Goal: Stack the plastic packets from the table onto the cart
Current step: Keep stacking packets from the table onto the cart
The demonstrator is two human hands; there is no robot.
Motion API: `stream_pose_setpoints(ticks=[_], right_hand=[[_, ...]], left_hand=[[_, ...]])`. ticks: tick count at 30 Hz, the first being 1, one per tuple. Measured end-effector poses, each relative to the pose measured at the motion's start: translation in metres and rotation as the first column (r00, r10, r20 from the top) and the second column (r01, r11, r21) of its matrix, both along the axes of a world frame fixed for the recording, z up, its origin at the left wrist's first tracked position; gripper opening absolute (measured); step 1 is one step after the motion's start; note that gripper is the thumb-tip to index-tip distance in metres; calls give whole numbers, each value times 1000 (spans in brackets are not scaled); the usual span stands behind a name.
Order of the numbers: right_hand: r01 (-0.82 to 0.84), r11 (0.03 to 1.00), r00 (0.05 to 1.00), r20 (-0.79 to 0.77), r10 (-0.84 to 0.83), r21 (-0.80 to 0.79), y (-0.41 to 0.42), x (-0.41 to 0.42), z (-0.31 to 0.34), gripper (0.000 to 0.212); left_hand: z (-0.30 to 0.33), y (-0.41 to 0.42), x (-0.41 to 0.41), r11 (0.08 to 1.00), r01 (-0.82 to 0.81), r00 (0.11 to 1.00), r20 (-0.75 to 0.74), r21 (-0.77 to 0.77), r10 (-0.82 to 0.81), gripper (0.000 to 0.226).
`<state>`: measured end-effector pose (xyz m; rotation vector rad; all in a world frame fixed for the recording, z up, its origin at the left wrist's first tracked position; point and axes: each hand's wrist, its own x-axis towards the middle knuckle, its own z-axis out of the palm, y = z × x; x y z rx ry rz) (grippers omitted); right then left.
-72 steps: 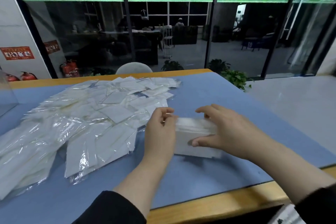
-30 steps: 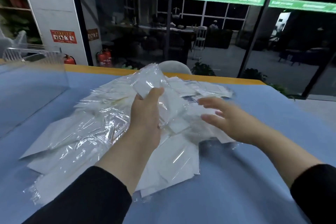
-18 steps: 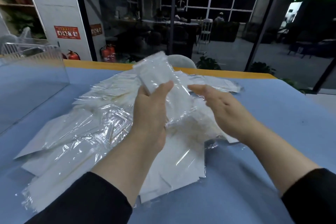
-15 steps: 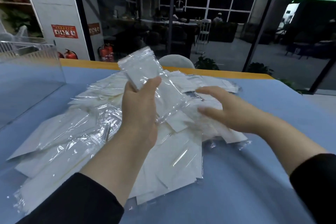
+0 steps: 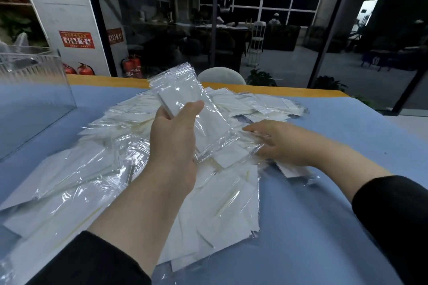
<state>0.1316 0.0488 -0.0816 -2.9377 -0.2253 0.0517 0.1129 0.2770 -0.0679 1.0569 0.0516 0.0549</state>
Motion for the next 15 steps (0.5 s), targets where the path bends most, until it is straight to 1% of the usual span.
stream_pose_setpoints(ticks=[2, 5, 7, 9, 10, 12, 13, 15], right_hand=[[-51, 998, 994, 91, 54, -26, 2, 2, -6, 44], [-124, 992, 958, 259, 128, -31, -2, 0, -13, 34], [-163, 987, 908, 393, 145, 13, -8, -6, -10, 25], [-176, 982, 863, 491, 119, 72, -12, -14, -3, 20], [-159, 979, 854, 515, 74, 124, -13, -19, 0, 20], [-108, 955, 848, 528, -57, 277, -14, -31, 8, 21], [-98, 924, 839, 530, -123, 369, -14, -38, 13, 22], [-119, 833, 818, 529, -226, 540, -14, -51, 23, 26]], left_hand=[[1, 0, 0, 1000, -5, 1000, 2, 0, 5, 20], [2, 2, 0, 1000, -15, 1000, 4, -8, 15, 22], [3, 3, 1, 1000, -28, 1000, 9, -10, 29, 22], [3, 4, 1, 999, -44, 999, 12, -9, 44, 21], [3, 4, 1, 999, -50, 999, 15, -10, 50, 21], [3, 3, 1, 998, -57, 998, 22, -14, 57, 20], [4, 3, 1, 998, -61, 998, 25, -15, 61, 20], [5, 3, 0, 997, -70, 997, 31, -19, 71, 20]])
